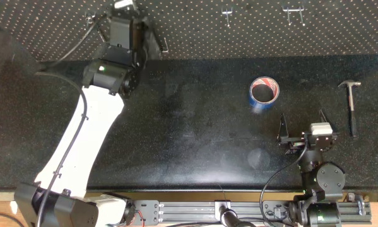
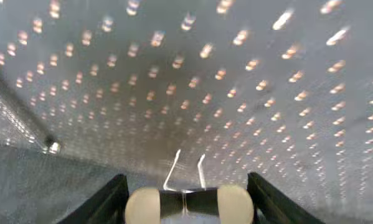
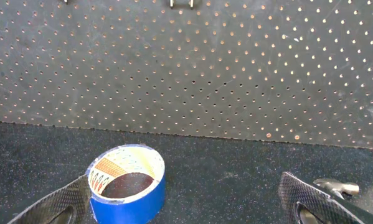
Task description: Place Tools Onto Pegboard
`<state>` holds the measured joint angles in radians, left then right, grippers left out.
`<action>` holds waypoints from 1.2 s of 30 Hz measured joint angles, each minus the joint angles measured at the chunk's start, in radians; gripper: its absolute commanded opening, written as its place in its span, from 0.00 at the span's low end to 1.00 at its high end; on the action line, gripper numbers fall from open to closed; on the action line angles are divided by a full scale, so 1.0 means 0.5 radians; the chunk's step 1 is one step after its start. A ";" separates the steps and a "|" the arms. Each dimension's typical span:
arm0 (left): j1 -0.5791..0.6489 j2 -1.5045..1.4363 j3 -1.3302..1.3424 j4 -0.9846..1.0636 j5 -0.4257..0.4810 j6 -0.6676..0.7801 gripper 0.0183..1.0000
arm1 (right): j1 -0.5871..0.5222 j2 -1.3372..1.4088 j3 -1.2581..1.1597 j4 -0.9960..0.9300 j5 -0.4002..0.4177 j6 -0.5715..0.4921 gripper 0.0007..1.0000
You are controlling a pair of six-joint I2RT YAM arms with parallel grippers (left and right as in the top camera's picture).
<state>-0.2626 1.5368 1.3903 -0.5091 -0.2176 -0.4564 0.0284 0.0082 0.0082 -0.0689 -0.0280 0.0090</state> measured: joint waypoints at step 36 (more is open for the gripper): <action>0.662 -1.501 -1.576 0.852 0.031 0.185 1.00 | 0.000 -0.002 0.000 0.000 -0.001 -0.001 0.98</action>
<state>0.0685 0.7860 0.6022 -0.0830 -0.2020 -0.3637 0.0284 0.0074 0.0082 -0.0689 -0.0284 0.0086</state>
